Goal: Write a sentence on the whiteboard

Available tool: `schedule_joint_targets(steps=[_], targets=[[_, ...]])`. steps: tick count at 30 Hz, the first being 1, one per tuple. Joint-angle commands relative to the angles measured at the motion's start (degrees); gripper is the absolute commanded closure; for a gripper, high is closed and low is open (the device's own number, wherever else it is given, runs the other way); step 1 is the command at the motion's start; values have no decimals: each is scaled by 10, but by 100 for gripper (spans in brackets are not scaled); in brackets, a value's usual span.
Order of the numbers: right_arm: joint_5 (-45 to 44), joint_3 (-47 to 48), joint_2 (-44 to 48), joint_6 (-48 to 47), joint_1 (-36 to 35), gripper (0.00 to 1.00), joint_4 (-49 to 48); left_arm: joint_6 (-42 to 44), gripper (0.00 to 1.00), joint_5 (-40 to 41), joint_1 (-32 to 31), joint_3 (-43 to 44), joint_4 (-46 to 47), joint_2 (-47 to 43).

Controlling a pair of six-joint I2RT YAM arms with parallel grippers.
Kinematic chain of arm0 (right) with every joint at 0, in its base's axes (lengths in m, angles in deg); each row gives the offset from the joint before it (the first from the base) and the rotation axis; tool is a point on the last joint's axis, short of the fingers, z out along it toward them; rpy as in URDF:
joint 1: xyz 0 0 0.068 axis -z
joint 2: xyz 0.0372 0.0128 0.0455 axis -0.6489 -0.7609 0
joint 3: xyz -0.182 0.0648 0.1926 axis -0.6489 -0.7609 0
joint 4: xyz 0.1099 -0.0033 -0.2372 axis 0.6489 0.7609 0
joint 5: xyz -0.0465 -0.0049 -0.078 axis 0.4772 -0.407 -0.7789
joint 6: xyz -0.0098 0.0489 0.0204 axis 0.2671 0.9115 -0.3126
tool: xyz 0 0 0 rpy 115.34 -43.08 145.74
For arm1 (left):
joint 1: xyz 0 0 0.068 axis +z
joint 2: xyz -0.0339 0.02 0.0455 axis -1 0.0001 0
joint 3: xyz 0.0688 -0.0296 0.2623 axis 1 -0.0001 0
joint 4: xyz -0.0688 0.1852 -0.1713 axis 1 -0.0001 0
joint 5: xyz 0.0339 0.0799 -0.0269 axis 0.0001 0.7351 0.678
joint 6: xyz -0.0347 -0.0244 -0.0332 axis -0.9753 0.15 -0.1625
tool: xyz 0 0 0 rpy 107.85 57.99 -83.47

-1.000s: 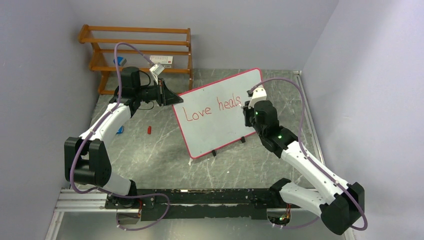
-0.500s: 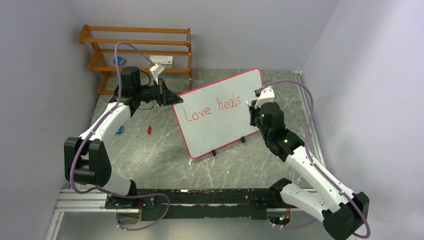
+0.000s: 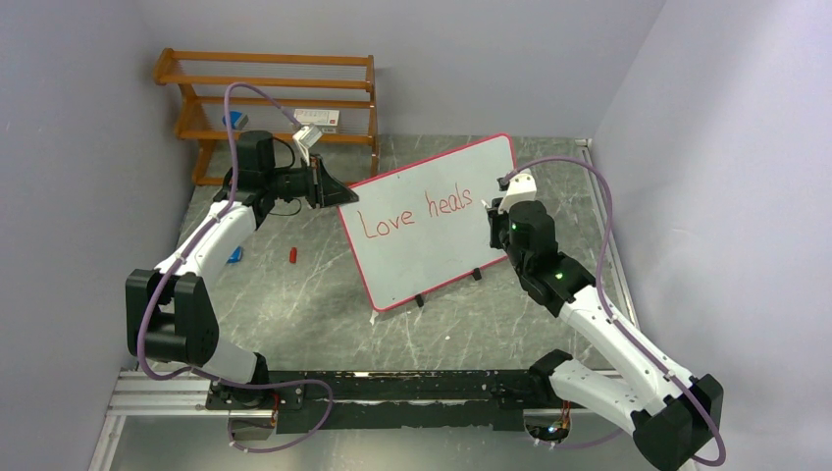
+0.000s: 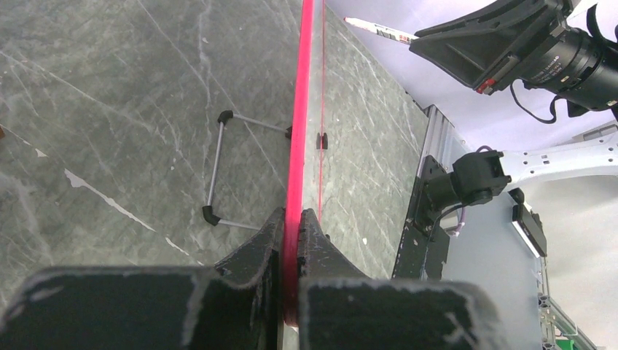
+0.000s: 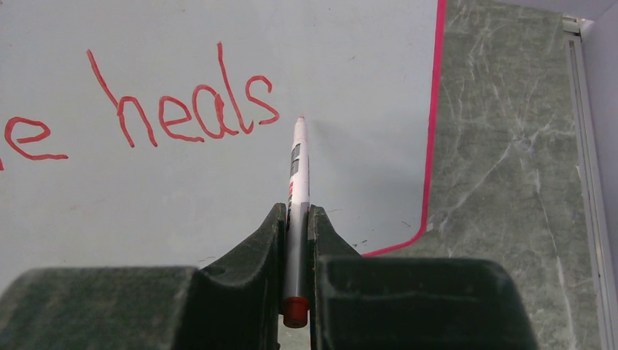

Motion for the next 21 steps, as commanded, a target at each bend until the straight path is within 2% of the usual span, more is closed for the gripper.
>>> schedule_joint_targets(steps=[1,21], targets=[[-1,1,3,-5,4,100,-4,37,95,43,11,-13,-56,7],[-4,14,-6,-14,5,100,2,46,95,24,37,-9,-66,-2]])
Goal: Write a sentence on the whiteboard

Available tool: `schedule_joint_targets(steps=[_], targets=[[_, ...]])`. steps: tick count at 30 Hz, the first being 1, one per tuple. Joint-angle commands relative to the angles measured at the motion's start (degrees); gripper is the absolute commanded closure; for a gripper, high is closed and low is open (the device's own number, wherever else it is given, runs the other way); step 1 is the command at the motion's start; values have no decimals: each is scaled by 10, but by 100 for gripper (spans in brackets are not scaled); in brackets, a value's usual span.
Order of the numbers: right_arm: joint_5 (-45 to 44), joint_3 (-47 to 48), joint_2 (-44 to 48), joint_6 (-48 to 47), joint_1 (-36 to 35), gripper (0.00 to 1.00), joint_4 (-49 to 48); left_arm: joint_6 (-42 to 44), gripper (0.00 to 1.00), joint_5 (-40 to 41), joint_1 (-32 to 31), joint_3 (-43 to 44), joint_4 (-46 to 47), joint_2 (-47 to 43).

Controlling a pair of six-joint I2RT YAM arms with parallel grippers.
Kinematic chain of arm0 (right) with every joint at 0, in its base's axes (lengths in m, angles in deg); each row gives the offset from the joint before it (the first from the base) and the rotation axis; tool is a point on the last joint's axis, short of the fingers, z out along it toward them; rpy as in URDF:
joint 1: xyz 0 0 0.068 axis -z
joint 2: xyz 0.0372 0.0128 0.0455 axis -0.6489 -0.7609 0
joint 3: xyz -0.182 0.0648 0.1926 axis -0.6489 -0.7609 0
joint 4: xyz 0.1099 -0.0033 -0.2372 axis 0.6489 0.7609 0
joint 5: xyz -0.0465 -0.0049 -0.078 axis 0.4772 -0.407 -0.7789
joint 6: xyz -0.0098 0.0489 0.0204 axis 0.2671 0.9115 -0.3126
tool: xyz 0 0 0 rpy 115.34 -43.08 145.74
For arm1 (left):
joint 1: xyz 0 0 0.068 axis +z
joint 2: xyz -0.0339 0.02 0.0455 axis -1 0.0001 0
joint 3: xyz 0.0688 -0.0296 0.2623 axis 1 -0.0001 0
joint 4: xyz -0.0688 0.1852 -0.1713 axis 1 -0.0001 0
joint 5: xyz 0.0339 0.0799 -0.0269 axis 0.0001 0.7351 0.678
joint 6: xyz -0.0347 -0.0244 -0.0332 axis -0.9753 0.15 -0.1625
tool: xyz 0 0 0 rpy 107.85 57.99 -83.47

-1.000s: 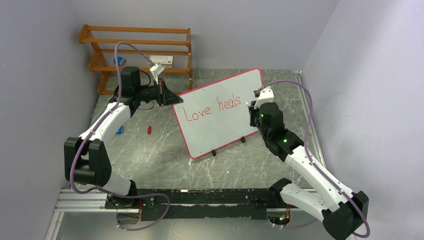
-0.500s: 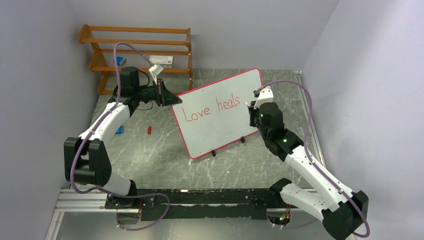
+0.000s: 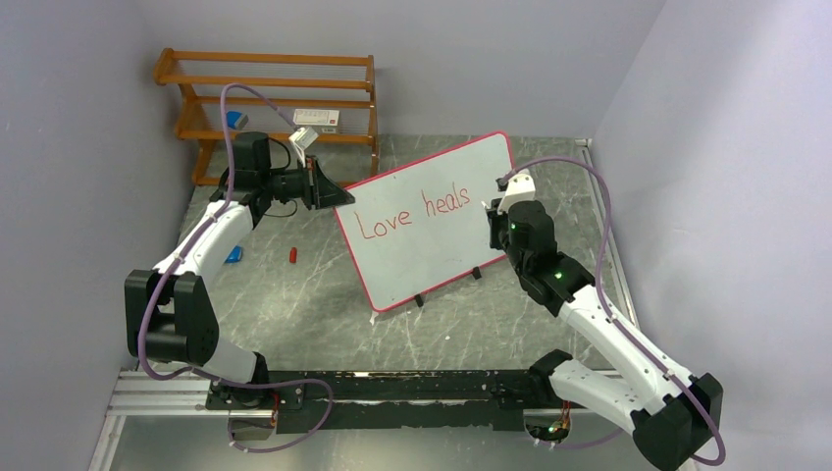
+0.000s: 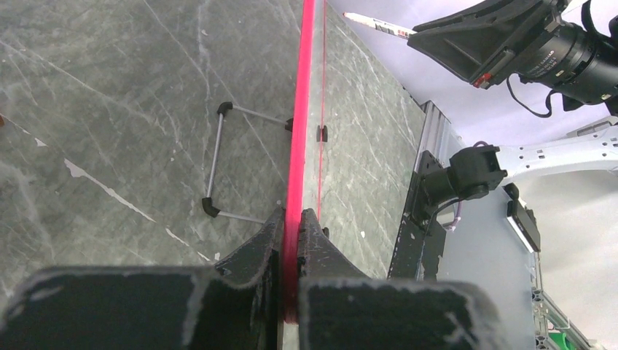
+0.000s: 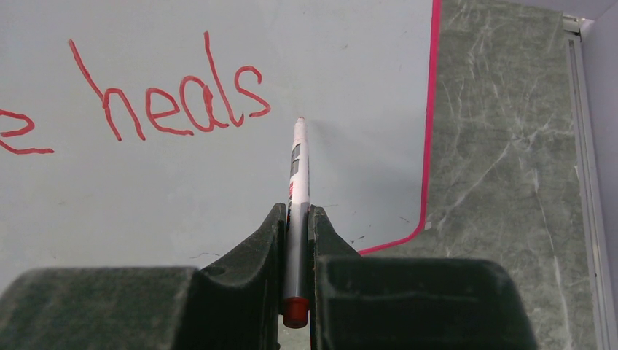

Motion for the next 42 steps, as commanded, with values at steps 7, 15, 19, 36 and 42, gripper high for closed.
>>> schedule_joint_targets(steps=[7,15,19,36,42], targets=[[44,7,-13,-10,42,100,-29,22,95,33,18,-13,-34,0],[92,11,-23,-26,70,100,-63,21,95,31,17,-14,-32,-1],[112,14,-38,-30,87,100,-84,22,95,34,16,-14,-34,0],[163,22,-59,-44,124,100,-106,23,95,36,14,-11,-37,2],[148,26,-67,-47,124,100,-103,23,95,36,14,-11,-37,2]])
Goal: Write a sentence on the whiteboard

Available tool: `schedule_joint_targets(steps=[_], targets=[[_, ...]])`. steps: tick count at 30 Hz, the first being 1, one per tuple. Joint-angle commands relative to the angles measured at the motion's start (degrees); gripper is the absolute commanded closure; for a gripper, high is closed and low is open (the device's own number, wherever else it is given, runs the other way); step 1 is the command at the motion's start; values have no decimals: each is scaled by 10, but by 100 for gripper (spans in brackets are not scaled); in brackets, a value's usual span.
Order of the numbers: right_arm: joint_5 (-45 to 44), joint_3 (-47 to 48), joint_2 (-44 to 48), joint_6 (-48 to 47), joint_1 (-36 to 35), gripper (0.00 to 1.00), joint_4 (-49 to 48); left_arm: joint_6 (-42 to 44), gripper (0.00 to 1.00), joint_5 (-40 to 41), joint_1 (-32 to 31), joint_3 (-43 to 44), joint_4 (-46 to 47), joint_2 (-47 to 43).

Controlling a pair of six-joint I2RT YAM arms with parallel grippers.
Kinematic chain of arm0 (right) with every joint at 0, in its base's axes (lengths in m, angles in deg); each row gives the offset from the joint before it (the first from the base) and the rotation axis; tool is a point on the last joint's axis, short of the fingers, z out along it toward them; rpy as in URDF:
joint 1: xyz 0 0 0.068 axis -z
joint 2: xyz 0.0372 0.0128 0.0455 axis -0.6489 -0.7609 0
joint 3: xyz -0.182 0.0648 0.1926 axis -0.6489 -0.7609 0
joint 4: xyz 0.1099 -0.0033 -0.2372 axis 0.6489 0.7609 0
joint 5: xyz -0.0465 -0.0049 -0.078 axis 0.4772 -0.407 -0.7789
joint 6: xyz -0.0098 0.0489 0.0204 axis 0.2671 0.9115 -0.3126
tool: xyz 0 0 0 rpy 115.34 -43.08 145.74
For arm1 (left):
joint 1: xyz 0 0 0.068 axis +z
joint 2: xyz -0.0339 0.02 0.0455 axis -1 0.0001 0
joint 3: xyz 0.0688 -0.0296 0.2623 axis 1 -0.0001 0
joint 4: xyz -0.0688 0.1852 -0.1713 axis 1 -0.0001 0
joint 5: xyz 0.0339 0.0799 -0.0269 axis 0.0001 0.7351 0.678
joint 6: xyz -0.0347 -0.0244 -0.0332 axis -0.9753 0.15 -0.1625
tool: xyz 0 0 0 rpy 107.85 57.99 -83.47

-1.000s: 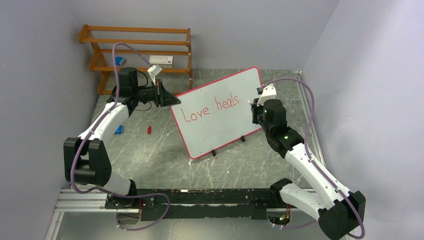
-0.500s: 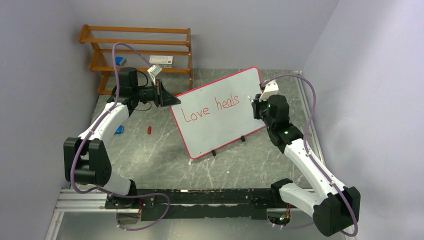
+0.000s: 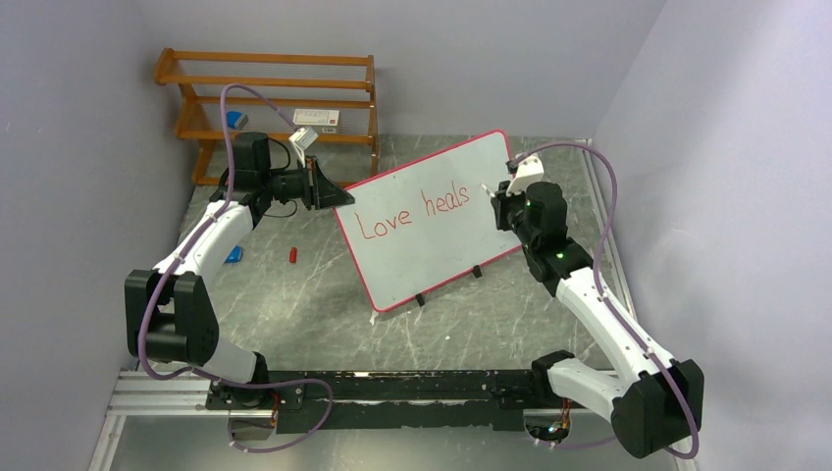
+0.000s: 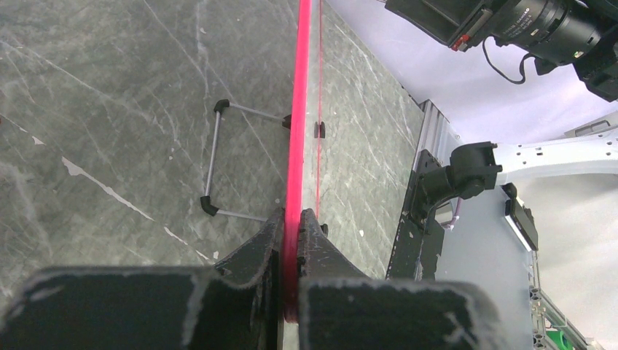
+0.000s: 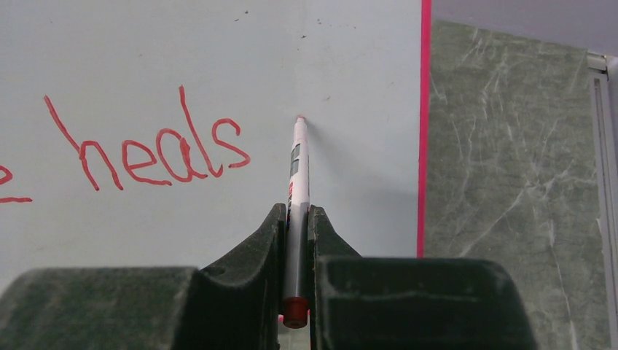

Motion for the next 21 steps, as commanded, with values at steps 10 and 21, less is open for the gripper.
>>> schedule_joint_targets(steps=[10,21], targets=[[-5,28,-13,-16,5,100,-5,21,95,36,12,-11,-31,-1],[26,39,-18,-20,5,100,6,20,95,36,12,-11,-30,-1]])
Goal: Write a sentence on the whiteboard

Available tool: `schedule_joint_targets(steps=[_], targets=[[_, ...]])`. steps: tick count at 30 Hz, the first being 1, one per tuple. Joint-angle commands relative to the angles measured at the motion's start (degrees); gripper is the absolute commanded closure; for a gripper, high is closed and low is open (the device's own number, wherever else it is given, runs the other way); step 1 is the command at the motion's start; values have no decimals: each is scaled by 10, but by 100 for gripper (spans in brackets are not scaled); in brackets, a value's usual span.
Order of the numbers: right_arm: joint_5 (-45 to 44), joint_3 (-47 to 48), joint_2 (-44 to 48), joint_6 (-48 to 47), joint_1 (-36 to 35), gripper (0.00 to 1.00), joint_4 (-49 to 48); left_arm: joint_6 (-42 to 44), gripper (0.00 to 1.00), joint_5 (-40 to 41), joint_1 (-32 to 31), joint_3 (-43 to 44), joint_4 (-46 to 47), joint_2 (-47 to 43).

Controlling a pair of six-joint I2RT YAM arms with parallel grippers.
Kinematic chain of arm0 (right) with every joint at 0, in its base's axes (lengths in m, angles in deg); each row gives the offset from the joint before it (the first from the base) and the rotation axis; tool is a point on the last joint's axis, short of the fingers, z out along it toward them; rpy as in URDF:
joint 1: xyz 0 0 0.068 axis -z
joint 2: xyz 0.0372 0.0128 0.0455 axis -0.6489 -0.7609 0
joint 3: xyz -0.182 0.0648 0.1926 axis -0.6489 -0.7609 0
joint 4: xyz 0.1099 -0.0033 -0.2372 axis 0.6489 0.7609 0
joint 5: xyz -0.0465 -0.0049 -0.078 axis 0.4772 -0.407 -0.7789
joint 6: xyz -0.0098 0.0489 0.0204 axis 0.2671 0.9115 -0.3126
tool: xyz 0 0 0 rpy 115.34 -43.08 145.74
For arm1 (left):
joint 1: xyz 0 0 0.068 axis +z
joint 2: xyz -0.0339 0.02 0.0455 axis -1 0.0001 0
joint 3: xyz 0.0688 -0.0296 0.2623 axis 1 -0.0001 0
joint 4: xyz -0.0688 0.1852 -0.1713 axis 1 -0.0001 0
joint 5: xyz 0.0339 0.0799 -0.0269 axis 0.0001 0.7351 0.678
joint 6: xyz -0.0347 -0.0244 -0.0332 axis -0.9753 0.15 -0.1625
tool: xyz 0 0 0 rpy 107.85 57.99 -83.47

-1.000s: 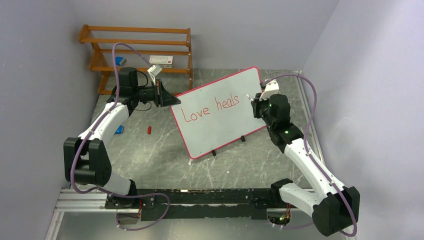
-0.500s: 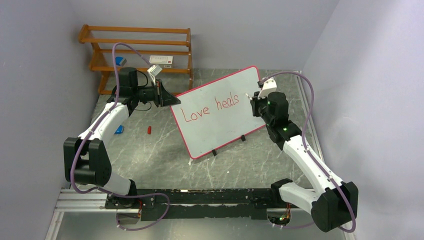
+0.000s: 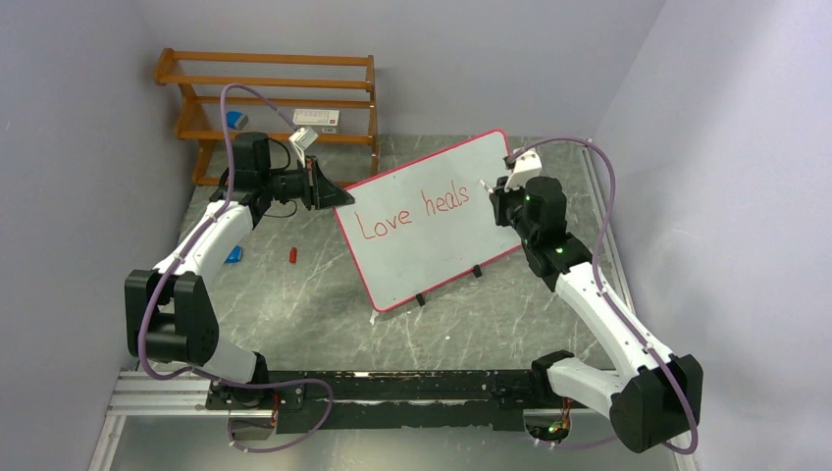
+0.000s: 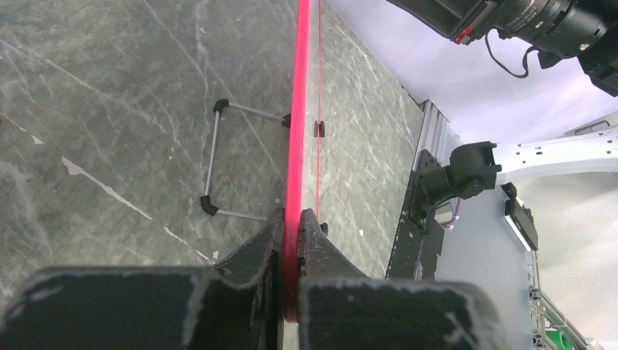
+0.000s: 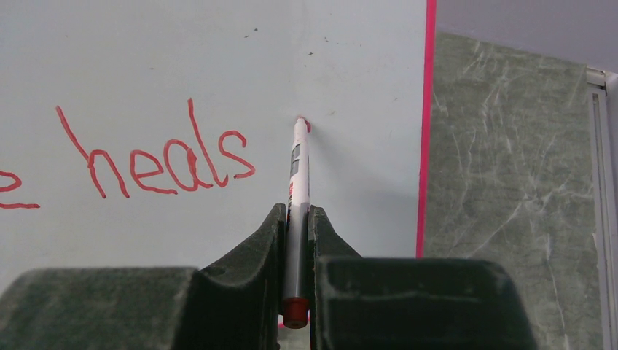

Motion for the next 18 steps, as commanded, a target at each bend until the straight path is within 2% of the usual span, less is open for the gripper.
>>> schedule_joint_targets(steps=[1,18], targets=[[22,18,-3,-7,4,100,5,19,95,37,12,-11,-30,-1],[20,9,0,-2,-5,100,60,20,95,37,12,-10,-30,0]])
